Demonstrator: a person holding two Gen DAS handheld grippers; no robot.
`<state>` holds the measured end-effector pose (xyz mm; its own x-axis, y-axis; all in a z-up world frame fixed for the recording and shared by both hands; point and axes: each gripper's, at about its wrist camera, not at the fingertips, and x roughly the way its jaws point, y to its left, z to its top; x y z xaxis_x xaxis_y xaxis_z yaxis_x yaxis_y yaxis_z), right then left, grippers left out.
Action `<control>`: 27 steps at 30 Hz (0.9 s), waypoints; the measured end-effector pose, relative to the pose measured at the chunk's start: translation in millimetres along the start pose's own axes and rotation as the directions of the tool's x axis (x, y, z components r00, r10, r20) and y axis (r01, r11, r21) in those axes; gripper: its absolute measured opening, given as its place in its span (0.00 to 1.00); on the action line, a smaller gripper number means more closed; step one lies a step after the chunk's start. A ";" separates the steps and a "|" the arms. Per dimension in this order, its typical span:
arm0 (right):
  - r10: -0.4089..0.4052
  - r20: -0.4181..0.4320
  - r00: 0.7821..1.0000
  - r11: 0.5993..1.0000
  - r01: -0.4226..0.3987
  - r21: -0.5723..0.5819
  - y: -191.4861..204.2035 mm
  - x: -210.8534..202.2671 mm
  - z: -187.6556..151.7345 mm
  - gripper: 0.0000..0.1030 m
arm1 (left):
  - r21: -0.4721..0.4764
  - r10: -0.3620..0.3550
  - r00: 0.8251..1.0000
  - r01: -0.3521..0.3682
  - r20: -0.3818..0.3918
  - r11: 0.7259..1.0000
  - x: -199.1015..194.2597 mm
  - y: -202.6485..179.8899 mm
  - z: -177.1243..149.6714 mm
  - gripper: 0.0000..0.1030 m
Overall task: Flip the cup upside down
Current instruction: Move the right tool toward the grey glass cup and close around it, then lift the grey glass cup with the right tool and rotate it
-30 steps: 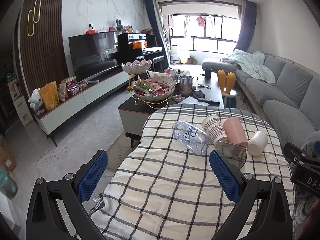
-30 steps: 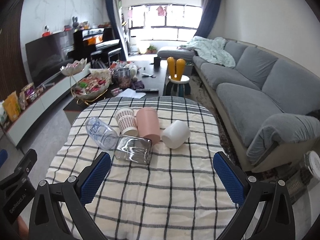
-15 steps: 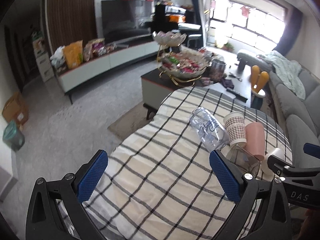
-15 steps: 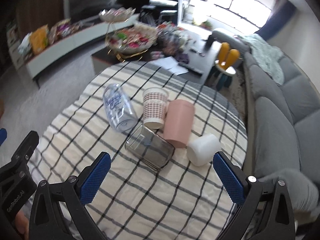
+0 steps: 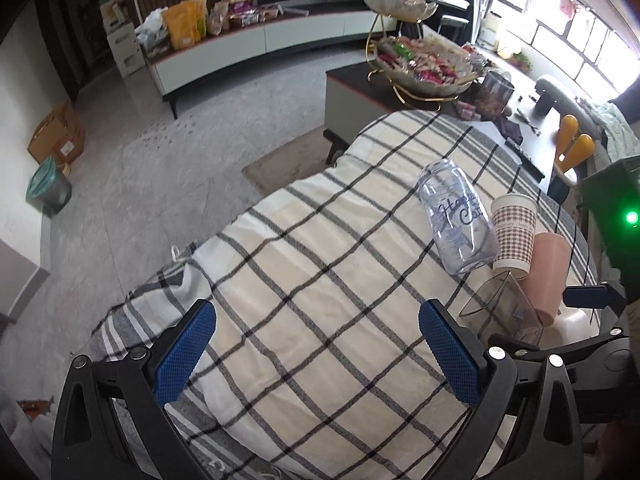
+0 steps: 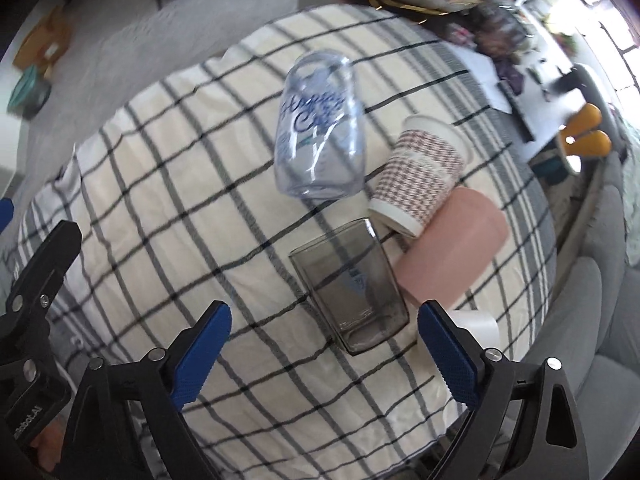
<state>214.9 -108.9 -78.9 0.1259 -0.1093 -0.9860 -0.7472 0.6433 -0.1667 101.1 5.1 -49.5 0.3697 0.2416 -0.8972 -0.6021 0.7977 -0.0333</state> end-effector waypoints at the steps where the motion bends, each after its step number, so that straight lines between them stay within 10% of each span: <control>1: -0.008 -0.012 1.000 1.000 0.008 -0.019 0.0 3.4 2.8 0.89 | -0.004 0.003 1.000 -0.003 -0.013 1.000 2.7 -1.3 -0.5 1.00; 27: 0.043 -0.160 0.986 0.999 -0.045 -0.013 -17.4 75.4 22.2 0.74 | 0.030 0.045 0.994 -0.042 -0.101 0.999 50.6 -22.6 -0.6 1.00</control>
<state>251.8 -111.6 -150.3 -0.0121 -0.2016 -0.9794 -0.7609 0.6374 -0.1217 133.0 -1.1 -94.5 0.2691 0.2201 -0.9376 -0.5953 0.8033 0.0177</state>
